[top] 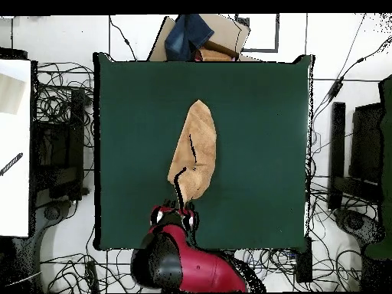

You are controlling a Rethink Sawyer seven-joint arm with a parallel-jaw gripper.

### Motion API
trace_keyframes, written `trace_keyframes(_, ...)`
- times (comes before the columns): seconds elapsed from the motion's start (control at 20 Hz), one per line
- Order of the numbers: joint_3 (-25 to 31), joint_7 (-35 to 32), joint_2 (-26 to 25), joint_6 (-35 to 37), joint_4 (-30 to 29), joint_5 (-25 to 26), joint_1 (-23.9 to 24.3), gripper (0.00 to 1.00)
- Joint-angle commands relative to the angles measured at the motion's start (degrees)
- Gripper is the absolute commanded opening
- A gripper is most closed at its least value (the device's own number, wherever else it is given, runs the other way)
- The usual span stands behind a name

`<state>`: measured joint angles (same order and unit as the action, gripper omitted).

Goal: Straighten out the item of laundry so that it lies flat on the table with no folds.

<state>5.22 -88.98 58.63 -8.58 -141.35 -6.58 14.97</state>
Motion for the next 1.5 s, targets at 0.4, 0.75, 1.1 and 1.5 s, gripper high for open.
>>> trace_keyframes(0.4, 5.33, -20.82, -1.85, -6.18, -9.01, 1.24, -0.29, 1.00)
trace_keyframes(0.75, 2.68, -17.23, 0.83, 0.89, -3.98, -3.18, -3.50, 1.00)
trace_keyframes(1.1, 3.16, -12.98, -2.63, 8.20, 7.16, -5.40, -2.42, 1.00)
trace_keyframes(1.5, -0.75, -10.29, -8.05, 11.48, 17.69, -5.82, -5.68, 1.00)
